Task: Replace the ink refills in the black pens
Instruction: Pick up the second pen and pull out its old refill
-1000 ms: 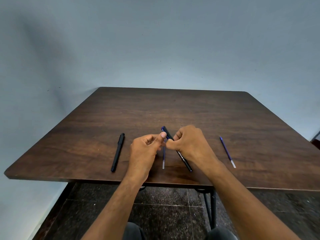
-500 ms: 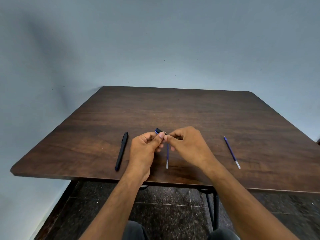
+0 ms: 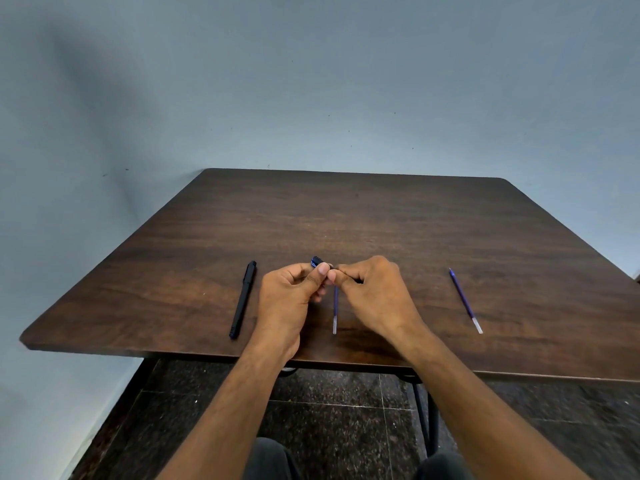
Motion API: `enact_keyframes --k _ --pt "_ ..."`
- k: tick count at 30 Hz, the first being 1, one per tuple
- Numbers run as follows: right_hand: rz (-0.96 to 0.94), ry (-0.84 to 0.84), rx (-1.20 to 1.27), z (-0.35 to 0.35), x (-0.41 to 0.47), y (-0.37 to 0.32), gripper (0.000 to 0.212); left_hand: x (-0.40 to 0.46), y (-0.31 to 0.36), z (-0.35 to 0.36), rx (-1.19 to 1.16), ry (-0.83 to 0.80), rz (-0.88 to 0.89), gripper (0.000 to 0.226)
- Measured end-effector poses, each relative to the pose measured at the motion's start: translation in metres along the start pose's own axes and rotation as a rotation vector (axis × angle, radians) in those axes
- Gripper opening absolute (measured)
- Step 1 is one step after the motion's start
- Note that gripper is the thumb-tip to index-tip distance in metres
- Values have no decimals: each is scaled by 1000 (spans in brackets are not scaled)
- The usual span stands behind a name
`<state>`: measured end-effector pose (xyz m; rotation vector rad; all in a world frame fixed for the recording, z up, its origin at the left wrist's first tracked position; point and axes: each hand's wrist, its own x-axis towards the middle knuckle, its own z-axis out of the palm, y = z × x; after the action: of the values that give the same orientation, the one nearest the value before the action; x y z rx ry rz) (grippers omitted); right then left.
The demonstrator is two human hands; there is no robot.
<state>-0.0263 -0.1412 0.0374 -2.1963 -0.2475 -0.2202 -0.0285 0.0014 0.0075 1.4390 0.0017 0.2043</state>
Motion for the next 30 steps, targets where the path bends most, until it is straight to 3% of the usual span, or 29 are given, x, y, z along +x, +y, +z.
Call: enact_keyframes --k 9,19,24,27,30 --pt "38 -17 18 -1 -2 -1 13 -1 1 -1 -29 3 -5 15" --pt "94 -61 20 -6 -5 -6 23 -5 3 5 20 68 -18 17" --pt "173 -51 -34 -25 -6 -6 56 -6 7 10 -49 48 -82 20" --pt "198 -22 -44 -37 -10 -2 59 -3 12 14 -211 125 -195 19" --pt "232 2 -16 -49 -14 6 49 7 21 14 -107 153 -192 18"
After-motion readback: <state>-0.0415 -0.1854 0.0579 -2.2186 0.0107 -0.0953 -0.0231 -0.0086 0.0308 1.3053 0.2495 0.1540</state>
